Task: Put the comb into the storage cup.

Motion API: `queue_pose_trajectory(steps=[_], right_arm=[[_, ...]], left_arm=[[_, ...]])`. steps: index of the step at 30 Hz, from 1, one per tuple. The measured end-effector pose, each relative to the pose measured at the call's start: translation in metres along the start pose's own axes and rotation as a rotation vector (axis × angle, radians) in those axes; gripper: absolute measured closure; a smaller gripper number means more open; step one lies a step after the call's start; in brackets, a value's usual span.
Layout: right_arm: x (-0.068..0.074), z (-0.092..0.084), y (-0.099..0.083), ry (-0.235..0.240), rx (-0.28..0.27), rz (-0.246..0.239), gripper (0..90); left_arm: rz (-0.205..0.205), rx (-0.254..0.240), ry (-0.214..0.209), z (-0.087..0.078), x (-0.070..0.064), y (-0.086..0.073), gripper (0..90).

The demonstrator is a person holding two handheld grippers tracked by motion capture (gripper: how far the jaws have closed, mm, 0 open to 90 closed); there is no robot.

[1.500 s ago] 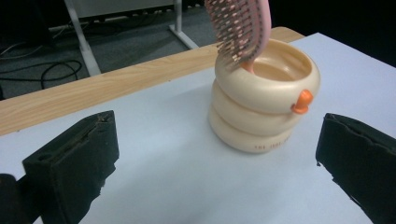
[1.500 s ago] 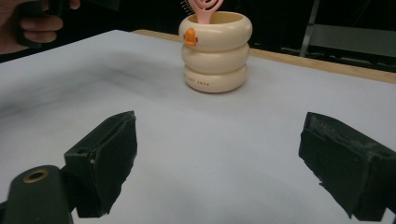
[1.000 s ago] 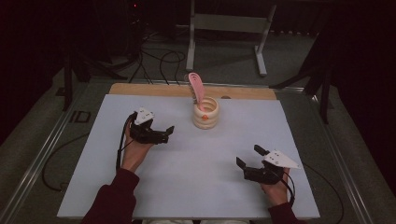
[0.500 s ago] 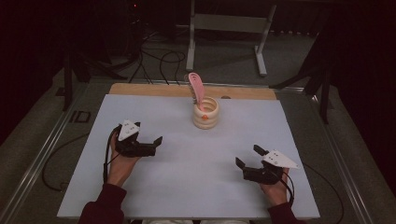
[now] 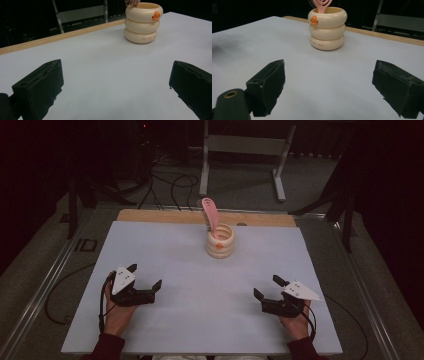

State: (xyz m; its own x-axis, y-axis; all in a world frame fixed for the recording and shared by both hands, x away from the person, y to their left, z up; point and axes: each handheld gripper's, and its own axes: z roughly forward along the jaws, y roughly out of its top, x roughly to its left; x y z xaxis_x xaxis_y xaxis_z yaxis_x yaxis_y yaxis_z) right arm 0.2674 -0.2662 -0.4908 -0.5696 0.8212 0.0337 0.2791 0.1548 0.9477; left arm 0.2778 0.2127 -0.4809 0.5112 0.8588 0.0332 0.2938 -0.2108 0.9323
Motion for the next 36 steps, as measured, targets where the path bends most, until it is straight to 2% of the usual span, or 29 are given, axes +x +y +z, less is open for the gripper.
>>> queue_pose_trajectory(steps=[2, 3, 8, 12, 22, 26, 31, 36], right_arm=[[0.000, 0.000, 0.000, -0.002, -0.002, 0.000, 11.2], [0.000, 0.000, 0.000, -0.002, -0.001, -0.002, 11.2], [0.000, -0.002, 0.001, 0.003, -0.007, -0.004, 11.0], [0.000, -0.004, 0.001, -0.005, -0.012, -0.006, 10.8], [-0.001, -0.010, 0.002, -0.011, -0.029, -0.012, 10.1], [-0.001, -0.010, 0.000, -0.006, -0.022, -0.019, 10.1], [-0.003, -0.008, 0.000, -0.005, -0.018, -0.015, 10.1], [-0.003, -0.008, -0.001, -0.002, -0.016, -0.019, 10.1]], left_arm=[[0.000, 0.000, 0.000, 0.000, 0.000, 0.000, 0.0], [-0.015, -0.021, 0.011, -0.008, 0.003, -0.006, 0.0], [-0.026, -0.032, 0.034, -0.016, 0.006, -0.012, 0.0], [-0.046, -0.062, 0.056, -0.025, 0.009, -0.015, 0.0], [-0.053, -0.114, 0.089, -0.047, 0.014, -0.019, 0.0], [-0.057, -0.128, 0.091, -0.048, 0.015, -0.018, 0.0], [-0.037, -0.124, 0.092, -0.046, 0.013, -0.018, 0.0], [-0.047, -0.131, 0.098, -0.048, 0.014, -0.018, 0.0]])
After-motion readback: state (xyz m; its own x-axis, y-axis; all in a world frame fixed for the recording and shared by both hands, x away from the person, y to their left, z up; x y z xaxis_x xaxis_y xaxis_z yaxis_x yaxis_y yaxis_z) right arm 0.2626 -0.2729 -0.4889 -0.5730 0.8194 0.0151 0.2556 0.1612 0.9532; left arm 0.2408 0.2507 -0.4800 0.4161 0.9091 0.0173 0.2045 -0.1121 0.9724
